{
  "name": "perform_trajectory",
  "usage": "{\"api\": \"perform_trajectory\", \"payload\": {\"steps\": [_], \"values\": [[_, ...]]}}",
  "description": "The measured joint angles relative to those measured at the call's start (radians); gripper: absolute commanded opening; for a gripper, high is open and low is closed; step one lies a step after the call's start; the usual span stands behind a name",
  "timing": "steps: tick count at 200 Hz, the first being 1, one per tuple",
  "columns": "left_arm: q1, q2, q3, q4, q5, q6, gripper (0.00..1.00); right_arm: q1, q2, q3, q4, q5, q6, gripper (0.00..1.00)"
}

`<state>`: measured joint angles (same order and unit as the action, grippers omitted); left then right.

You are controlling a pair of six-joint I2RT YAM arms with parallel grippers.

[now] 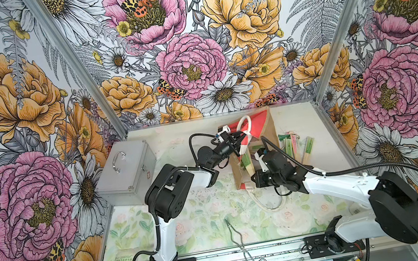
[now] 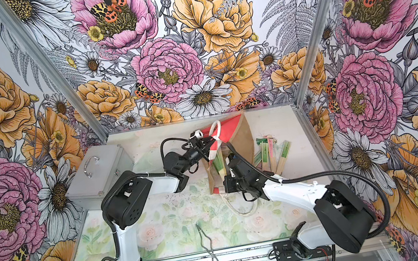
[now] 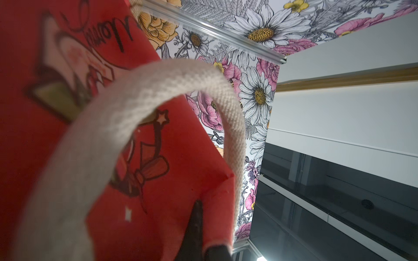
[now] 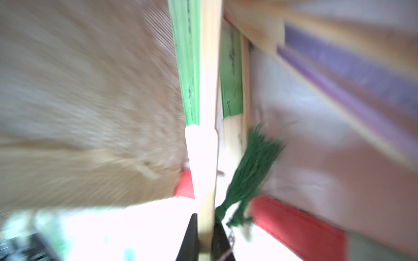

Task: Take out the folding fans from the tote bags
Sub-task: Pick up the folding fan from the canvas bag.

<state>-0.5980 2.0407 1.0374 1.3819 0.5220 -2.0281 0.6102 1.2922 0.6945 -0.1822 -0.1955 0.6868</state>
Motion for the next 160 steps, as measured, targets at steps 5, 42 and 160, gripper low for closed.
{"api": "perform_trajectory", "payload": {"steps": [5, 42, 160], "values": [[0.013, -0.004, -0.014, 0.0, 0.0, 0.001, 0.0, -0.011, -0.026, 0.0, 0.0, -0.031, 0.0, 0.0], [0.083, -0.035, -0.06, 0.007, -0.001, 0.003, 0.0, -0.056, -0.153, 0.0, -0.051, -0.244, 0.009, 0.0], [0.048, -0.021, 0.039, 0.015, -0.011, -0.001, 0.0, -0.114, -0.295, 0.127, -0.208, -0.407, 0.017, 0.0]]}}
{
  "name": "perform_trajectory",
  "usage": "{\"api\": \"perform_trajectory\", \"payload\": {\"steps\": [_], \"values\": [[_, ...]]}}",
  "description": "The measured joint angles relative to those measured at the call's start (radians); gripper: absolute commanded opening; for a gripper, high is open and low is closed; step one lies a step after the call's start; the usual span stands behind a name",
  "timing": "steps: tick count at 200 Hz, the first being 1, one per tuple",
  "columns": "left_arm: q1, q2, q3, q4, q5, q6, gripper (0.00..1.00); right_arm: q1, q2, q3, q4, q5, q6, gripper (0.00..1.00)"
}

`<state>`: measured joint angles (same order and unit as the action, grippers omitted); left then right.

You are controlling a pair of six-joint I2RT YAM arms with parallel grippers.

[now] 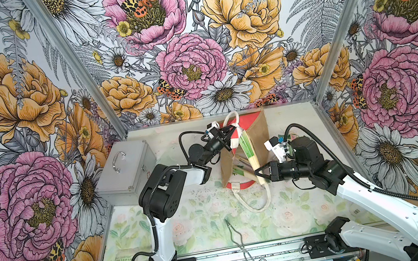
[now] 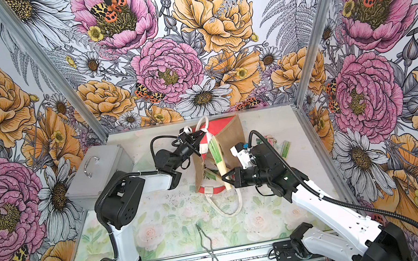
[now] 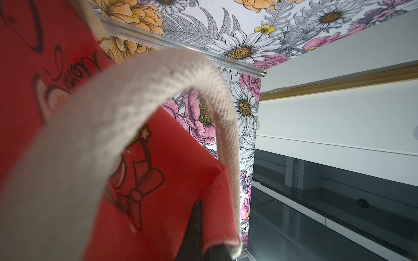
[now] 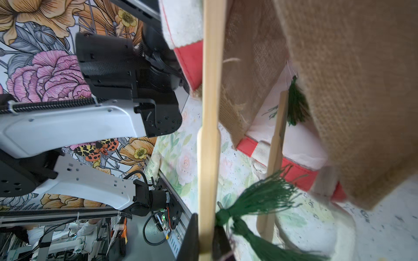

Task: Take out the folding fans from the tote bags
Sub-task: Pick up the folding fan from the canvas bag, then adjust the folding fan, then place the folding fan at the center of the board.

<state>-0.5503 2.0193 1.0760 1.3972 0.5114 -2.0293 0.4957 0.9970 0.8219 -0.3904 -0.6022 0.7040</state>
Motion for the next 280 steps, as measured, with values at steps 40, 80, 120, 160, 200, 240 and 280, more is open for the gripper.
{"api": "perform_trajectory", "payload": {"steps": [40, 80, 120, 160, 200, 240, 280], "values": [[0.002, 0.008, 0.007, 0.026, -0.045, 0.0, 0.0, -0.028, 0.069, 0.154, -0.086, -0.048, 0.0, 0.0], [0.053, 0.008, -0.015, 0.045, -0.048, 0.0, 0.0, -0.032, 0.111, 0.188, -0.097, -0.095, 0.029, 0.0], [0.077, 0.008, -0.023, 0.016, -0.048, 0.0, 0.0, -0.032, 0.053, 0.039, -0.007, -0.113, 0.045, 0.0], [0.05, 0.018, -0.016, 0.013, -0.048, 0.0, 0.0, -0.032, -0.027, -0.04, 0.003, -0.091, 0.056, 0.0], [-0.004, 0.054, -0.014, 0.013, -0.049, 0.0, 0.0, -0.032, -0.047, 0.047, 0.015, -0.06, 0.001, 0.0], [-0.035, 0.067, -0.014, 0.01, -0.049, 0.0, 0.0, -0.032, -0.03, 0.193, 0.031, 0.01, -0.084, 0.0], [-0.036, 0.067, -0.014, 0.009, -0.049, 0.0, 0.0, -0.038, 0.037, 0.319, 0.039, 0.092, -0.162, 0.0]]}}
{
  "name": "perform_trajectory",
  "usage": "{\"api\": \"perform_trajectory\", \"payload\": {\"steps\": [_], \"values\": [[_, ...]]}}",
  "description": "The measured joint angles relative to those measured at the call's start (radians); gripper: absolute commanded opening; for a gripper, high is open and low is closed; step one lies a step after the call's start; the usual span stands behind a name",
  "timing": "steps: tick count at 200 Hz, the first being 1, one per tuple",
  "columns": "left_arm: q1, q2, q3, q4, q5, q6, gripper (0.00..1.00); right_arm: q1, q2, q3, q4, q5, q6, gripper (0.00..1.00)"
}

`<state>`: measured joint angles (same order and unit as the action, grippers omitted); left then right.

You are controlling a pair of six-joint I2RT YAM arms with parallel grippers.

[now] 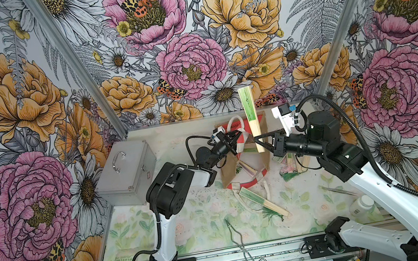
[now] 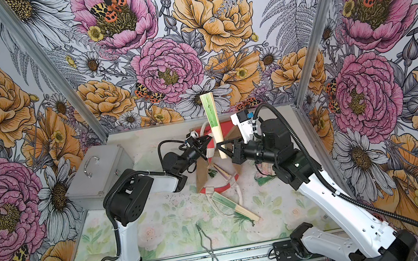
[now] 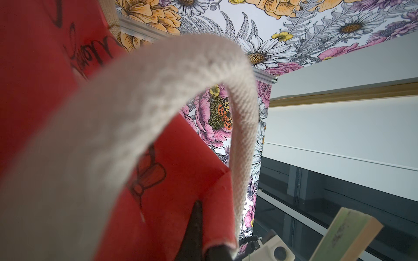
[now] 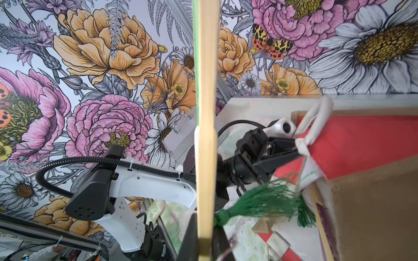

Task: Take out the folding fans from the tote bags
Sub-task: Place the folding fan at the center of the board, then pick up the folding fan from the center of the board.

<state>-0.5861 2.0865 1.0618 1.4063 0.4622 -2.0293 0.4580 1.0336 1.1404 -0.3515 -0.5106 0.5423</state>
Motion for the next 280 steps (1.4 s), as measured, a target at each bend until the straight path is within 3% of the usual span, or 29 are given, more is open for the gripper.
{"api": "perform_trajectory", "payload": {"steps": [23, 62, 92, 113, 149, 181, 231, 255, 280], "values": [[0.0, 0.0, 0.0, 0.0, 0.0, 0.0, 0.0, -0.011, 0.01, 0.025, -0.019, 0.129, -0.016, 0.0], [0.0, 0.0, 0.0, 0.0, -0.001, 0.0, 0.0, -0.087, -0.011, 0.015, -0.145, 0.449, 0.004, 0.0], [0.0, 0.0, -0.005, 0.0, -0.002, 0.0, 0.0, -0.218, 0.024, -0.054, -0.235, 0.541, 0.025, 0.0], [0.002, -0.001, -0.017, 0.002, -0.003, 0.0, 0.0, -0.298, 0.124, -0.119, -0.274, 0.542, 0.033, 0.0], [0.011, -0.008, -0.037, 0.004, -0.003, 0.0, 0.0, -0.335, 0.315, -0.155, -0.326, 0.532, 0.032, 0.39], [0.031, -0.025, -0.052, 0.004, -0.002, 0.0, 0.0, -0.342, 0.344, -0.156, -0.333, 0.502, 0.007, 0.61], [0.066, -0.029, -0.058, 0.004, -0.003, 0.0, 0.0, -0.316, 0.114, -0.242, -0.304, 0.259, -0.089, 0.68], [0.071, -0.029, -0.058, 0.0, -0.003, 0.0, 0.0, -0.208, -0.029, -0.344, -0.263, 0.167, -0.135, 0.68], [0.071, -0.029, -0.058, -0.003, -0.003, 0.0, 0.0, -0.075, -0.097, -0.472, -0.198, 0.161, -0.145, 0.65]]}}
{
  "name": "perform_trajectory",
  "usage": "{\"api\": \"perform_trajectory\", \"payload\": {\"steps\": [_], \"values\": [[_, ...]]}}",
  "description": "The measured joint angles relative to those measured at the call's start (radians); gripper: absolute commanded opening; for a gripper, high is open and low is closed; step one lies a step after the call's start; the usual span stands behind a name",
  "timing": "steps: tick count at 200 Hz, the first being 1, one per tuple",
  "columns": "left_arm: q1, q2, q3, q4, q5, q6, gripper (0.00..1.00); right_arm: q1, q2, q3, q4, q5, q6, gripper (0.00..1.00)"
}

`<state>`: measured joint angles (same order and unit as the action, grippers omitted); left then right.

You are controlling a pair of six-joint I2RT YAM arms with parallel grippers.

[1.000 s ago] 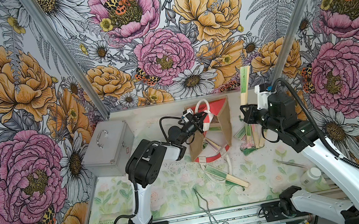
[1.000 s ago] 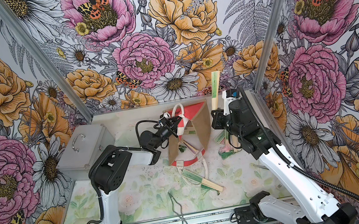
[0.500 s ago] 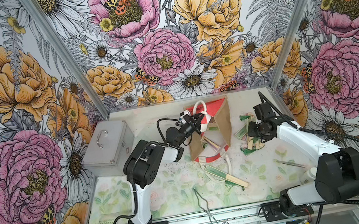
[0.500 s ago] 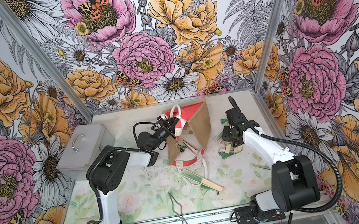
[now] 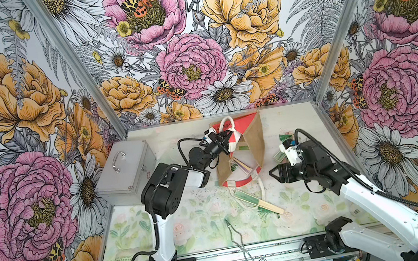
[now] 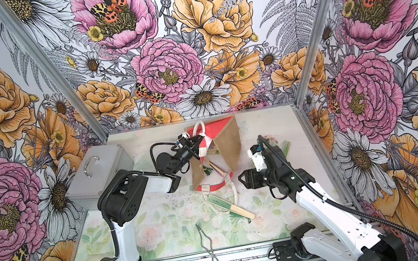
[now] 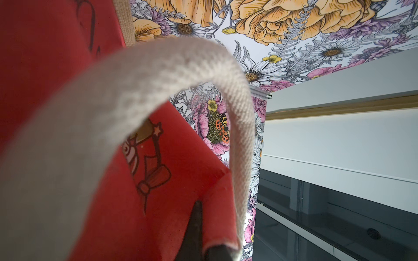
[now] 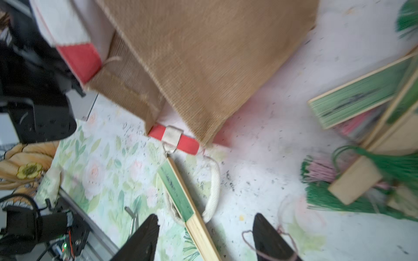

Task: Take out the folding fans from the tote bags
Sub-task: Pick up the folding fan from the center of the board.

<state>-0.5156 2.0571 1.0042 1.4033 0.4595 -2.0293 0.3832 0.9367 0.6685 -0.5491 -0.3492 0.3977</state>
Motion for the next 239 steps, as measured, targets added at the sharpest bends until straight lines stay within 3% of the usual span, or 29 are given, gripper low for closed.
{"api": "perform_trajectory", "payload": {"steps": [28, 73, 136, 239], "values": [[0.0, 0.0, 0.0, 0.0, 0.0, 0.0, 0.0, 0.133, 0.042, -0.087, 0.064, 0.092, -0.008, 0.62], [0.0, 0.0, 0.0, 0.0, 0.0, 0.0, 0.0, 0.282, 0.248, -0.095, 0.169, 0.211, -0.054, 0.61], [0.004, 0.0, 0.0, 0.0, 0.0, 0.0, 0.0, 0.378, 0.399, -0.075, 0.201, 0.284, -0.055, 0.6], [0.04, 0.0, 0.0, 0.0, 0.001, 0.0, 0.0, 0.458, 0.412, -0.067, 0.193, 0.261, 0.004, 0.62]]}}
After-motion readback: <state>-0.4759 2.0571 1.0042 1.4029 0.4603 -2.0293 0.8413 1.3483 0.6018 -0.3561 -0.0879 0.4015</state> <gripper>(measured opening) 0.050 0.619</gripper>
